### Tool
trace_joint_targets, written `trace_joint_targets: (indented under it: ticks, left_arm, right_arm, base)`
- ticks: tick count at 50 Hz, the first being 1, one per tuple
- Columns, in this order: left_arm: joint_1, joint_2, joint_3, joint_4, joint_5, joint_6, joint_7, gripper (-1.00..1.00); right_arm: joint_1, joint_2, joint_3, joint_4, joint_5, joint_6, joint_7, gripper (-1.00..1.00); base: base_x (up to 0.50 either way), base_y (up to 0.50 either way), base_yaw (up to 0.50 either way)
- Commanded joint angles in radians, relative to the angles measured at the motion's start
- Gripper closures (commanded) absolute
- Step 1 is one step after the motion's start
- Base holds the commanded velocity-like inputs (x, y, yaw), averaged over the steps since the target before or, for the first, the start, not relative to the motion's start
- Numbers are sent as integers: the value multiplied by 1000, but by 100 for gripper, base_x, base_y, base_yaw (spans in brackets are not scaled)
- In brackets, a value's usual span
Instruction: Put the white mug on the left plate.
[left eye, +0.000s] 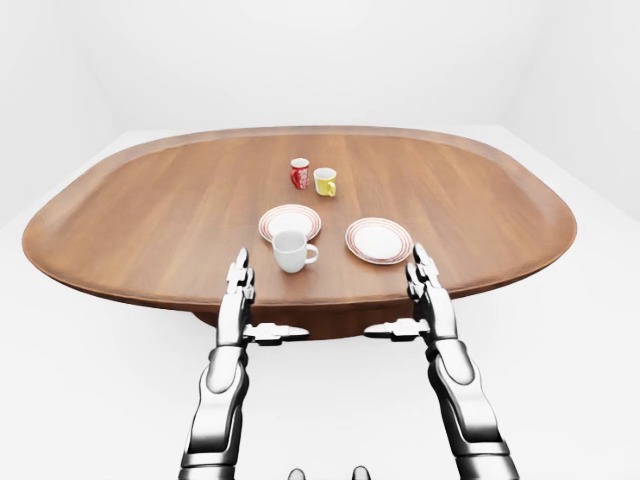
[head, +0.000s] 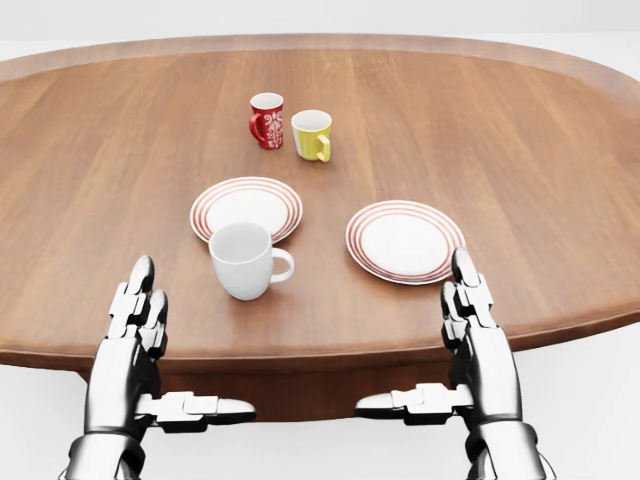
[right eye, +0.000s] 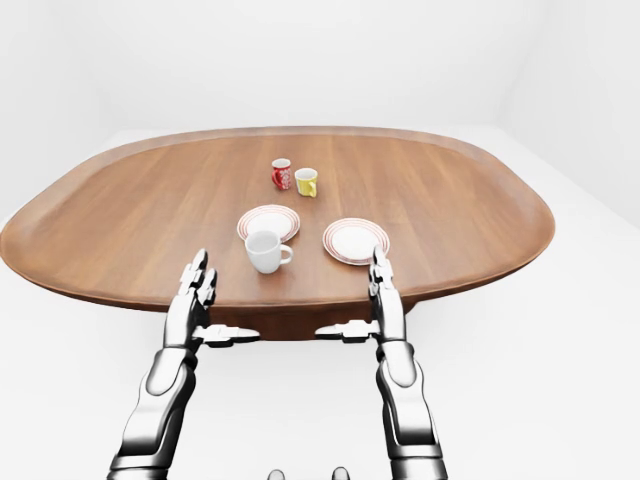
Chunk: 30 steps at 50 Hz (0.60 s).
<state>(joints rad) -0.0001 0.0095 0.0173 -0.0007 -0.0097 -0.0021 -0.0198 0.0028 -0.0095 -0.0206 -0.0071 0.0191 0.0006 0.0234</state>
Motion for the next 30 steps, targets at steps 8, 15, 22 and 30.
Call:
trace_joint_targets:
  ticks: [8, 15, 22, 30]
  left_arm:
    - [4, 19, 36, -70, -15, 43, -42, -100]
    - [-97, 49, 96, -580, -70, 89, -37, -100]
    - [-89, 46, 89, -573, -67, 89, -39, -100]
    - [-101, 52, 99, -576, -74, 89, -37, -100]
  right_arm:
    - [5, -22, -40, -109, 42, 73, 60, -100]
    - [-11, -40, -108, -648, 168, 87, 52, -100]
    - [-38, -41, -141, -636, 211, 87, 31, -100]
    - [-33, -50, -142, -639, 217, 87, 35, -100]
  base:
    - [0, 0, 0]
    - [0, 0, 0]
    - [0, 0, 0]
    - [0, 0, 0]
